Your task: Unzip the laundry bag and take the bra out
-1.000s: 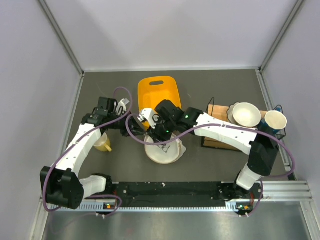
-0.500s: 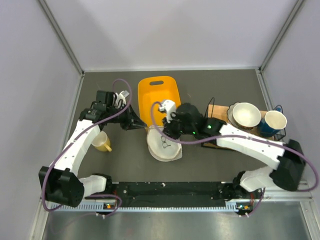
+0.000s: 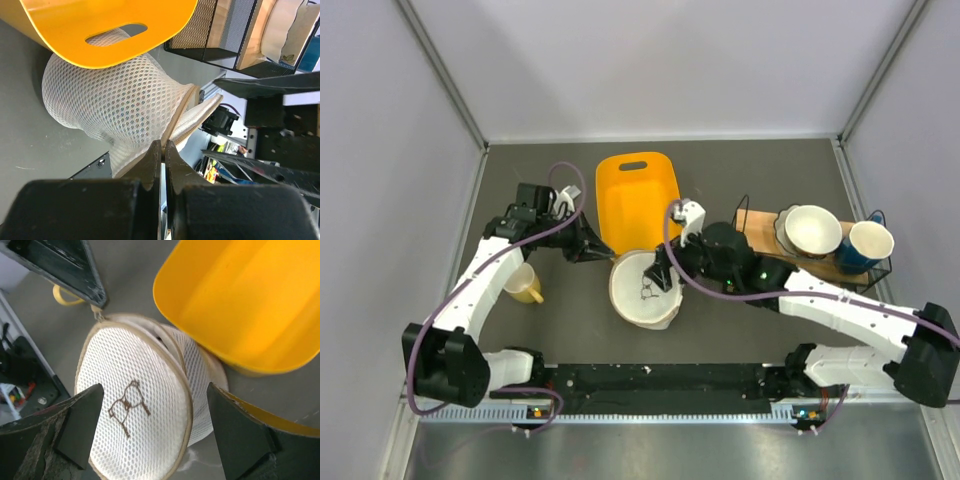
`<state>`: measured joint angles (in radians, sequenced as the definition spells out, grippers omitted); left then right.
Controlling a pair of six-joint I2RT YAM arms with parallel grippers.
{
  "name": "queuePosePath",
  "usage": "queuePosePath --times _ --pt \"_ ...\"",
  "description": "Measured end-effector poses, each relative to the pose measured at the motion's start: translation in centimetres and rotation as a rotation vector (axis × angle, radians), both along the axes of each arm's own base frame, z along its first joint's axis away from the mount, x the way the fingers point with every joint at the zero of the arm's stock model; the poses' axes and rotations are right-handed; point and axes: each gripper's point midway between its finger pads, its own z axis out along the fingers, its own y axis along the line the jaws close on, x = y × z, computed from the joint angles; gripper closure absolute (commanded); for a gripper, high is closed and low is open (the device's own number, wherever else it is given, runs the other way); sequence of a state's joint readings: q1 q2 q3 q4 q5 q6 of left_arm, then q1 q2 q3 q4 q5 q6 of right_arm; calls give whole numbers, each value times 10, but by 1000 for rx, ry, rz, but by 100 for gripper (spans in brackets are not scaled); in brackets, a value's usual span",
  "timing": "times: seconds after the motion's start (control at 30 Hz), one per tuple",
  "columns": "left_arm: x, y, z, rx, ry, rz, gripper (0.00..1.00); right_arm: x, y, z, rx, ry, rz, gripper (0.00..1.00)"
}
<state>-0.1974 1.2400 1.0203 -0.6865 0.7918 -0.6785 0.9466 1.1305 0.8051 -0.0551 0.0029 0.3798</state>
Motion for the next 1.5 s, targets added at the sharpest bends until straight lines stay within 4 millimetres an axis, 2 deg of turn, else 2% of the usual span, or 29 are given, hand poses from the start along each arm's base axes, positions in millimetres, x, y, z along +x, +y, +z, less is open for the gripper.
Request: queuePosePath --times 0.07,0.17,0.23,0.33,0.4,0.5,0.53,0.57,0.6,0.63,0.8,0.97,1.1,1.2,1.23,1.33,1.37,1.4,1.43,1.5 --pt "0 0 0 4 0 -7 100 5 3 11 -84 -60 54 14" --pt "3 -1 2 9 -12 -17 100 20 18 35 -182 -168 138 14" --pt "4 -1 3 9 -15 -19 100 27 26 44 -247 -219 201 14" --pt "4 -2 5 10 -19 -24 100 33 40 42 -328 -246 291 17" --pt "4 -2 5 11 -21 -26 100 34 51 30 -378 -234 371 25" --pt "4 -3 6 11 -24 -29 100 30 61 5 -435 -182 471 49" --pt "4 -3 6 11 -24 -30 100 27 63 -5 -453 -156 502 64" --pt "3 -3 6 11 -24 -30 100 24 63 -15 -469 -130 526 74" --pt "4 -3 6 13 -24 -29 100 22 63 -22 -483 -110 547 91" --pt "3 -3 5 15 -24 -30 100 20 63 -27 -489 -98 559 100" --pt "4 -2 6 24 -32 -30 100 19 60 -22 -481 -90 541 100" --pt "9 -4 22 16 -75 -36 100 20 48 1 -362 -117 393 100" --pt "11 -4 33 7 -96 -36 100 19 21 31 -160 -121 172 100" --pt "12 -2 37 -1 -94 -28 100 14 -2 45 37 -86 -1 100" --pt "11 -2 38 -7 -89 -29 100 12 -8 46 105 -61 -50 100" --pt "8 -4 40 -27 -78 -35 100 7 -15 30 213 21 -141 100" --pt "7 -4 39 -27 -74 -32 100 6 -13 23 227 53 -158 96" --pt "7 -3 37 -25 -68 -30 100 6 -12 20 227 67 -163 85" --pt "6 -2 34 -22 -62 -26 100 6 -9 19 227 75 -160 51" --pt "6 0 31 -18 -54 -20 100 7 -6 17 207 72 -145 31"
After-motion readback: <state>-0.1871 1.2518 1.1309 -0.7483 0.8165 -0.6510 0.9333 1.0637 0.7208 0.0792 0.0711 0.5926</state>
